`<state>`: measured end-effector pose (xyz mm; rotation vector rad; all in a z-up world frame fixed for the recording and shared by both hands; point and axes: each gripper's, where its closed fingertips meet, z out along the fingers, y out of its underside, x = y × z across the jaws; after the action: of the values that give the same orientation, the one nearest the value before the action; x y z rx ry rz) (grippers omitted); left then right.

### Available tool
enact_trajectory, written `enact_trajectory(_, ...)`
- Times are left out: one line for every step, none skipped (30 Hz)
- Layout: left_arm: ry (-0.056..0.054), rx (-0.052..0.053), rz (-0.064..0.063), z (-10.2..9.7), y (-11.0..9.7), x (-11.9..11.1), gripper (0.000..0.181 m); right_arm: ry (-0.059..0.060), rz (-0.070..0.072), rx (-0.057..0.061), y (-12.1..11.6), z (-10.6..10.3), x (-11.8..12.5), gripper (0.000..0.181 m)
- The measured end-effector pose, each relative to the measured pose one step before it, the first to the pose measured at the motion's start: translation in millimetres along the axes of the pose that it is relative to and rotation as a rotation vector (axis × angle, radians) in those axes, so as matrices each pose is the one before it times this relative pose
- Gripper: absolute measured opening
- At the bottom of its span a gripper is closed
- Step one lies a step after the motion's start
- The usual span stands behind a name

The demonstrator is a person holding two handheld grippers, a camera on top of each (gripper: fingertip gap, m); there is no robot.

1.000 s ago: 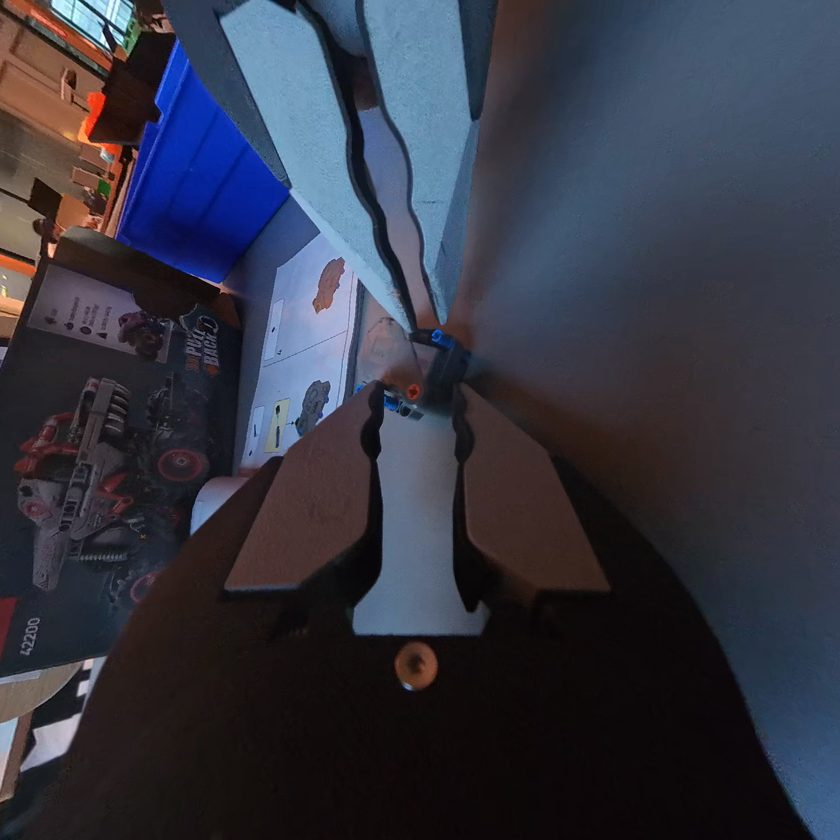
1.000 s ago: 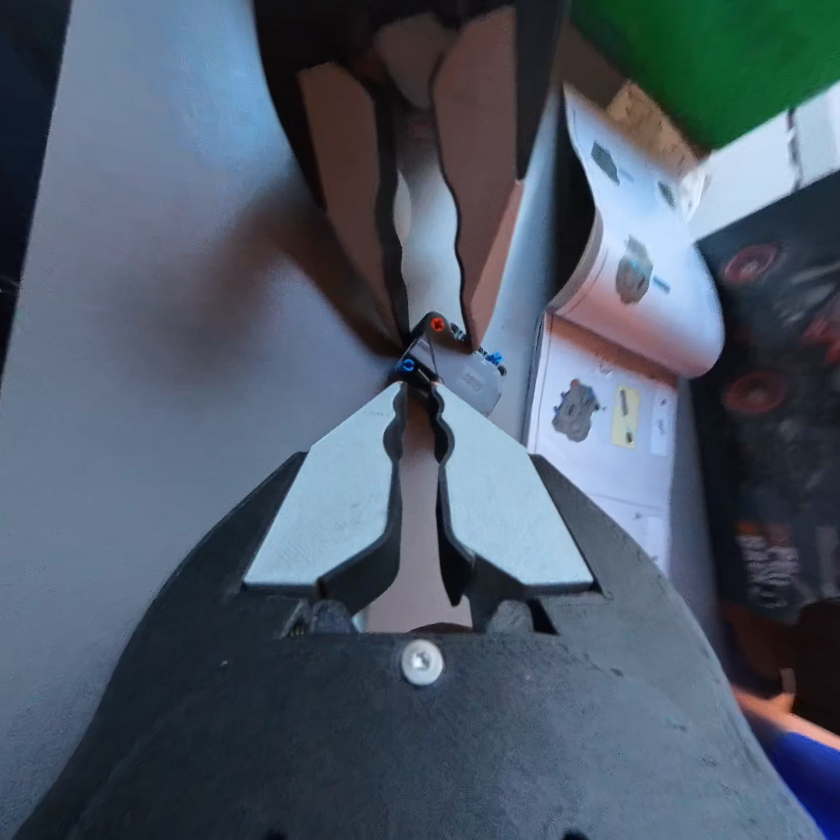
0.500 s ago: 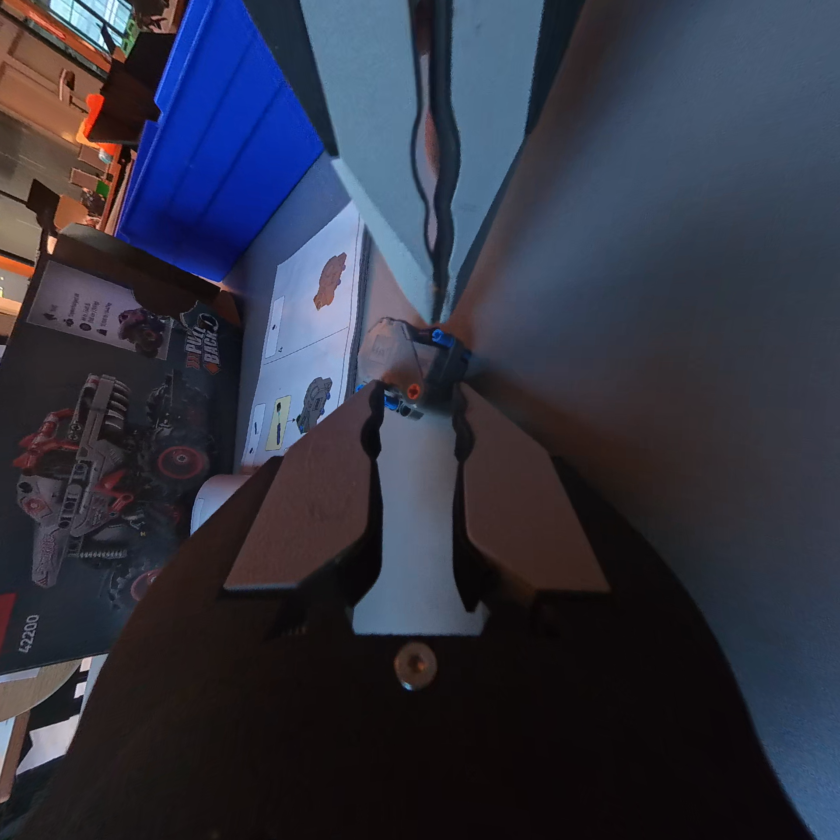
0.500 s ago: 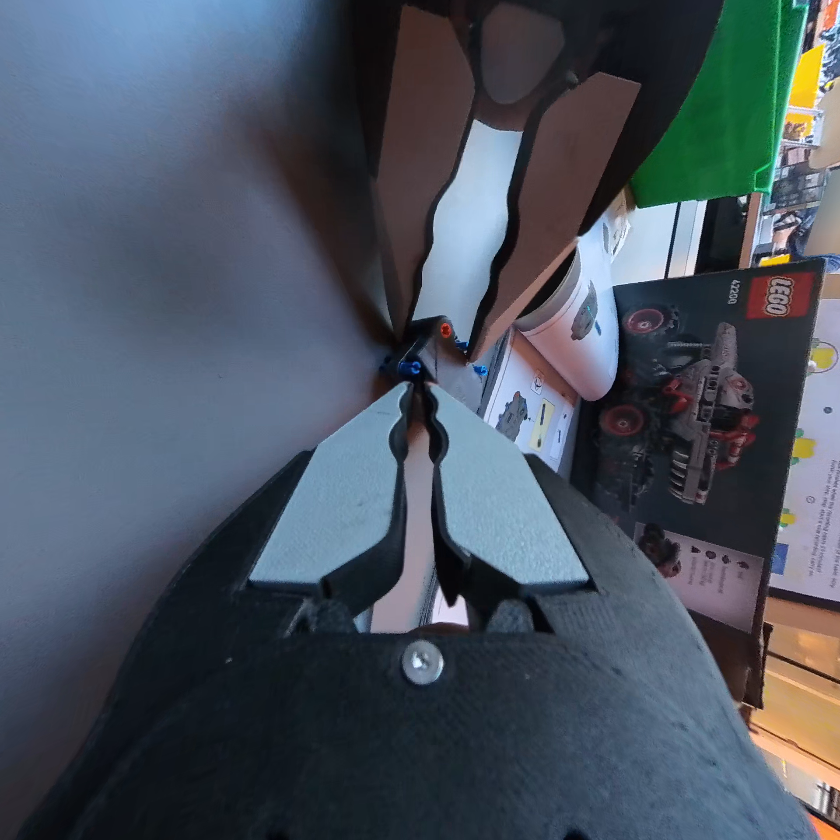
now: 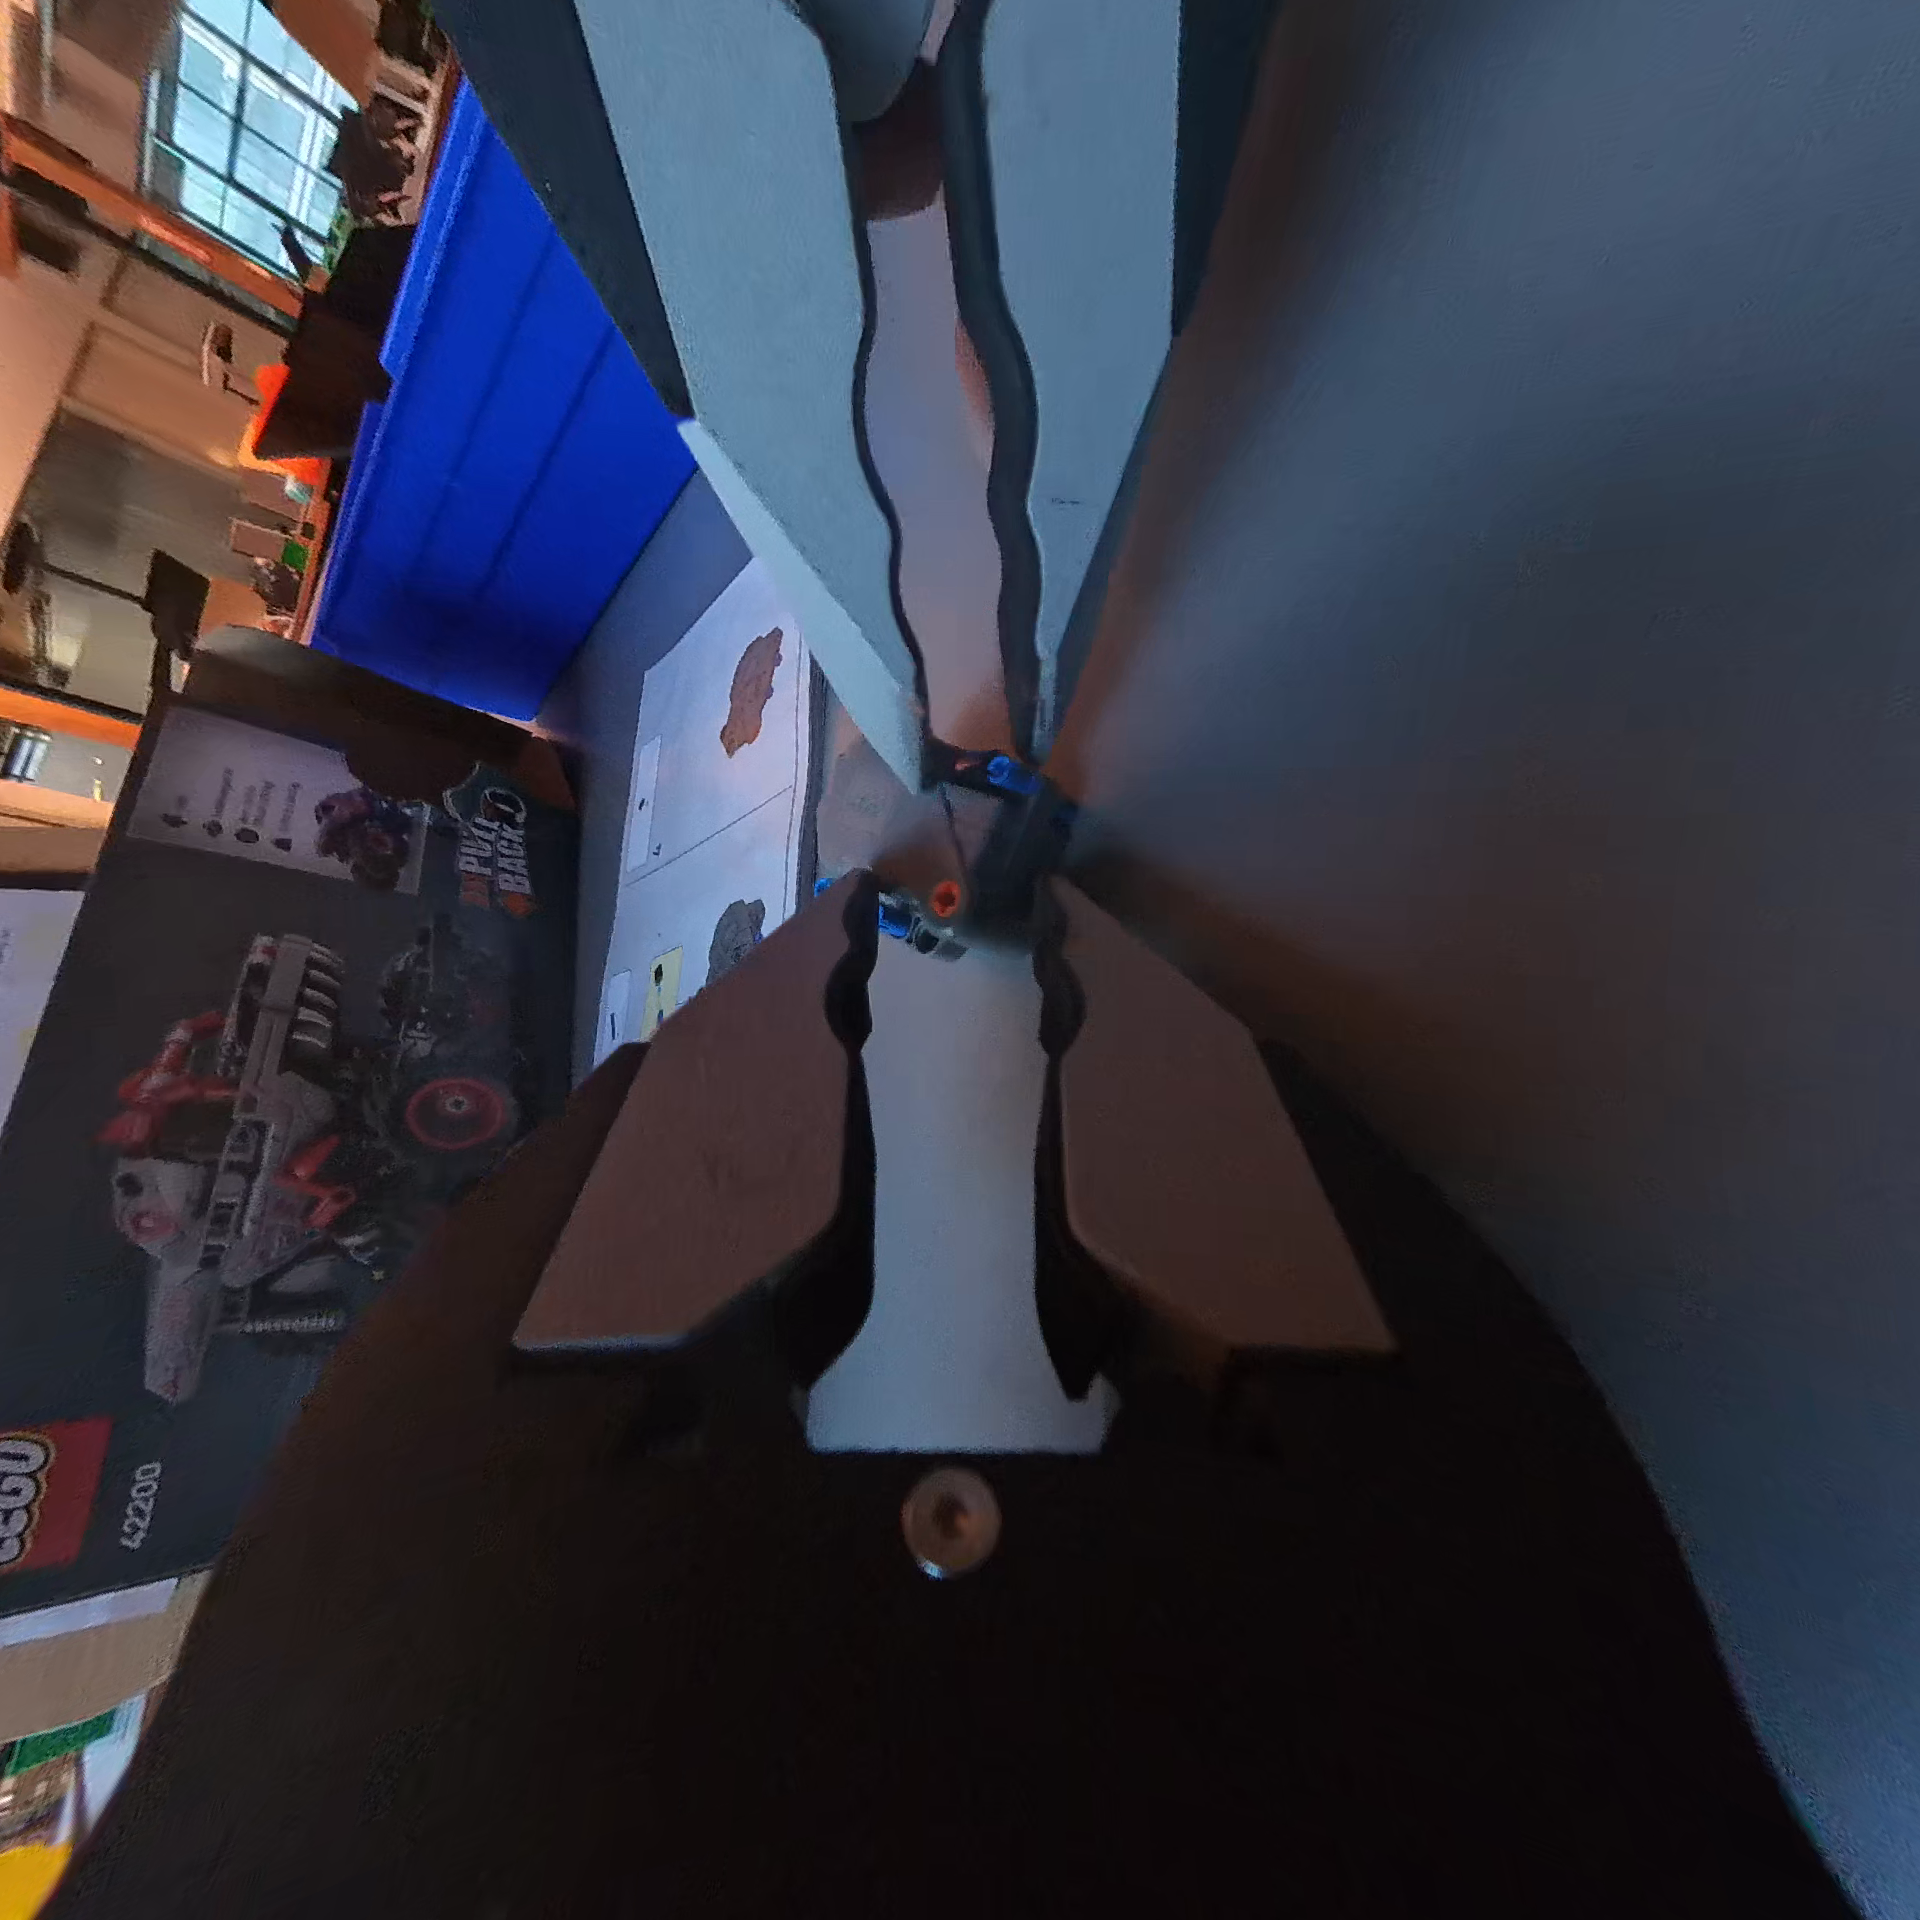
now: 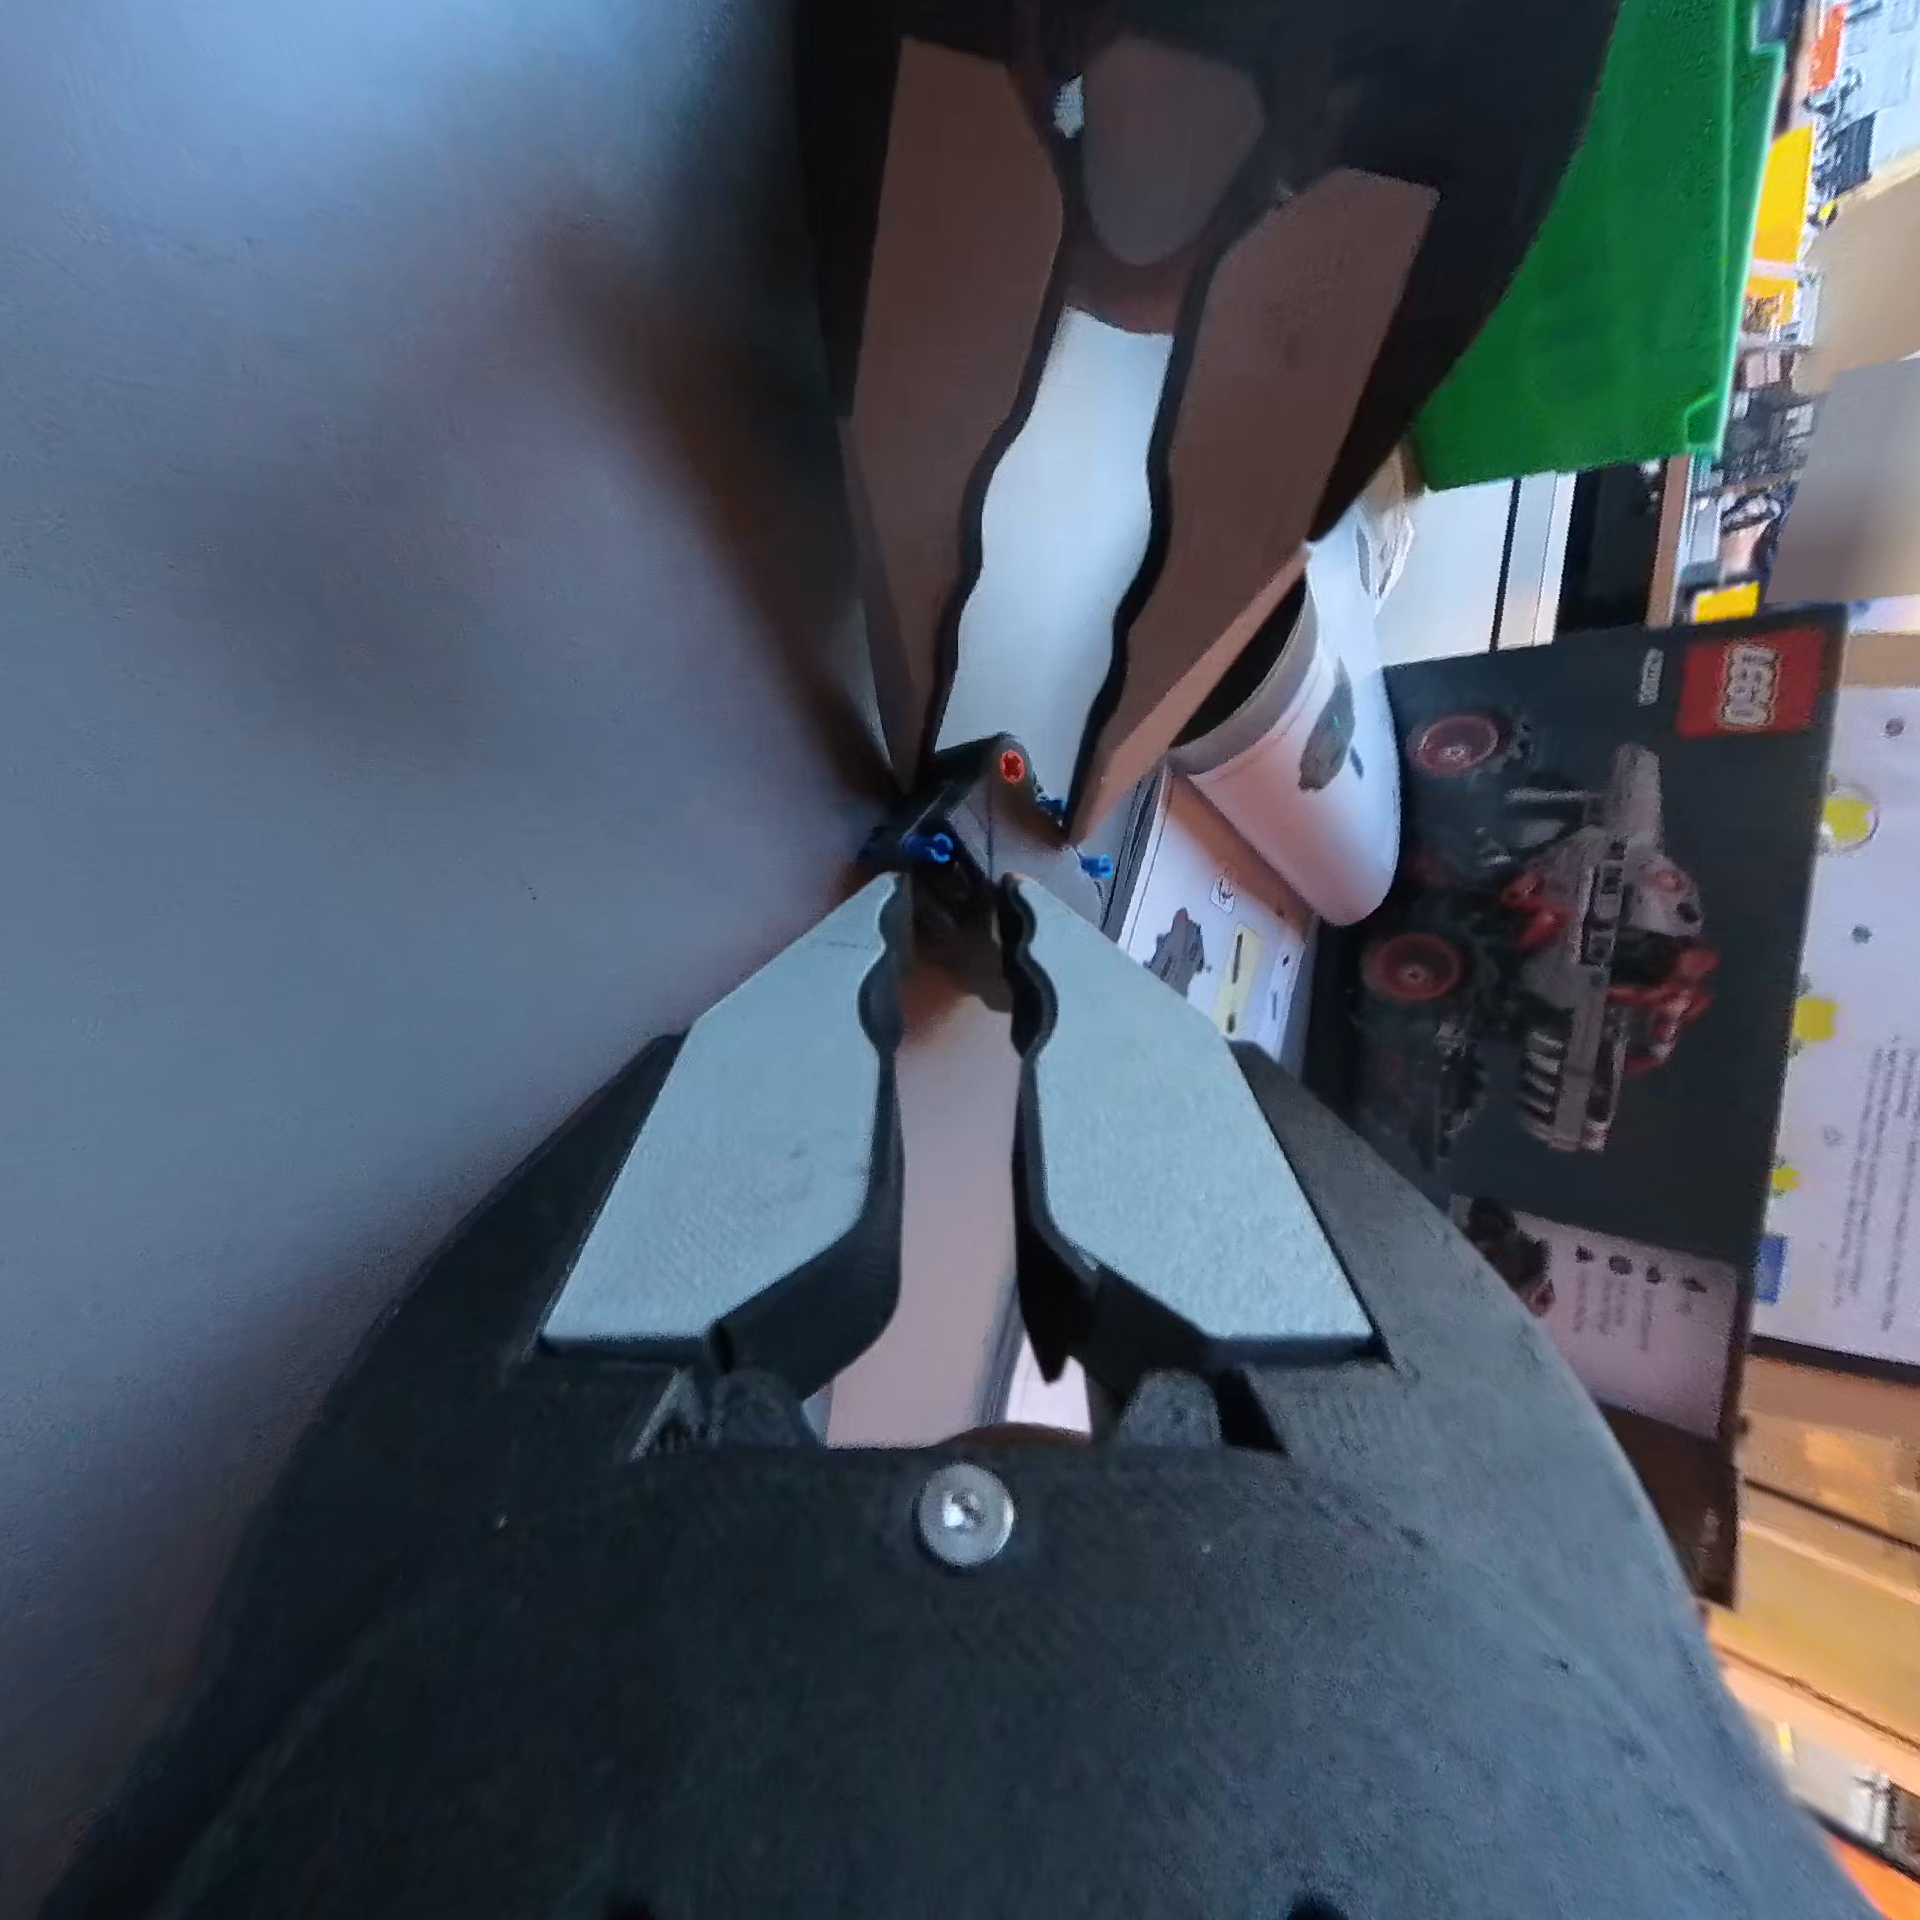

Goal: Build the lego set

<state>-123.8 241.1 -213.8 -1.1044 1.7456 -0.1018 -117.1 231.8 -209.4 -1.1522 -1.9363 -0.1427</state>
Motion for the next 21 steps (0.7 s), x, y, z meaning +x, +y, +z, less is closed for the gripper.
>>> enact_trajectory(0.0026,0.0005,-0.0025,-0.11,0.13,-0.08,0.028,-0.0063,-0.0200,0.0017,-2.38,0.21,-0.87,0.013)
enact_trajectory(0.0024,0.0000,-0.0030,-0.06,0.13,0.05,0.027,-0.0087,-0.0159,0.0058,-2.89,-0.20,-1.49,0.012)
enact_trajectory(0.0014,0.0000,-0.0020,0.02,0.07,-0.01,0.027,-0.0034,-0.0156,0.0042,-2.56,-0.14,-1.11,0.008)
enact_trajectory(0.0004,-0.0016,-0.0023,0.04,0.28,-0.07,0.027,0.0049,-0.0190,-0.0069,-0.87,0.18,-0.16,0.007)
enact_trajectory(-0.0005,-0.0031,-0.0036,0.08,0.55,-0.40,0.027,0.0086,-0.0194,-0.0161,0.89,0.58,0.20,0.008)
enact_trajectory(0.0016,-0.0007,-0.0036,0.02,0.39,-0.08,0.028,0.0091,-0.0141,-0.0177,1.70,0.69,0.34,0.009)
enact_trajectory(0.0022,0.0007,-0.0029,-0.01,0.02,0.02,0.027,0.0086,-0.0097,-0.0163,2.07,0.53,0.32,0.011)
enact_trajectory(0.0010,0.0004,-0.0018,-0.09,0.13,0.06,0.027,0.0087,-0.0063,-0.0104,1.78,-0.13,0.27,0.011)
enact_trajectory(-0.0010,-0.0003,0.0014,-0.05,-0.02,-0.02,0.027,0.0074,0.0008,-0.0069,1.75,-0.87,0.33,0.009)
enact_trajectory(-0.0029,-0.0003,0.0054,-0.14,-0.02,0.07,0.027,0.0042,0.0068,-0.0070,2.15,-0.97,-0.01,0.006)
enact_trajectory(-0.0035,-0.0007,0.0058,-0.08,-0.04,0.10,0.028,-0.0037,0.0065,-0.0076,2.46,-0.87,-1.44,0.005)
enact_trajectory(-0.0027,-0.0003,0.0046,-0.16,-0.02,0.01,0.027,-0.0141,0.0016,-0.0082,2.62,-0.51,-3.49,0.000)
enact_trajectory(-0.0008,-0.0009,0.0015,-0.01,-0.01,0.13,0.028,-0.0043,0.0011,-0.0086,2.13,0.36,-2.82,0.000)
enact_trajectory(0.0007,-0.0003,-0.0012,0.02,0.10,-0.03,0.028,0.0025,-0.0015,-0.0090,1.78,0.72,-2.14,0.000)
enact_trajectory(0.0014,0.0002,-0.0024,-0.03,0.09,0.16,0.028,0.0041,-0.0020,-0.0055,0.98,0.90,-1.86,0.000)
enact_trajectory(0.0013,-0.0001,-0.0025,-0.06,0.14,0.01,0.028,0.0079,-0.0005,-0.0045,0.42,0.62,-0.89,0.000)
enact_trajectory(0.0007,-0.0005,-0.0025,-0.01,0.13,-0.08,0.028,0.0096,-0.0023,-0.0012,-0.18,0.09,0.14,0.000)
enact_trajectory(0.0005,-0.0003,-0.0018,-0.03,0.04,0.06,0.028,0.0074,-0.0016,0.0040,-1.06,-0.35,0.54,0.000)
enact_trajectory(0.0004,-0.0001,-0.0010,0.04,0.07,0.06,0.028,0.0086,0.0036,0.0064,-1.68,-0.48,1.61,0.000)
enact_trajectory(0.0003,-0.0004,-0.0011,-0.04,0.06,-0.03,0.028,0.0120,0.0061,0.0076,-1.58,-0.59,2.72,0.000)
enact_trajectory(-0.0001,-0.0005,-0.0011,-0.03,0.07,0.07,0.028,0.0101,0.0045,0.0091,-1.60,-0.85,2.58,0.001)
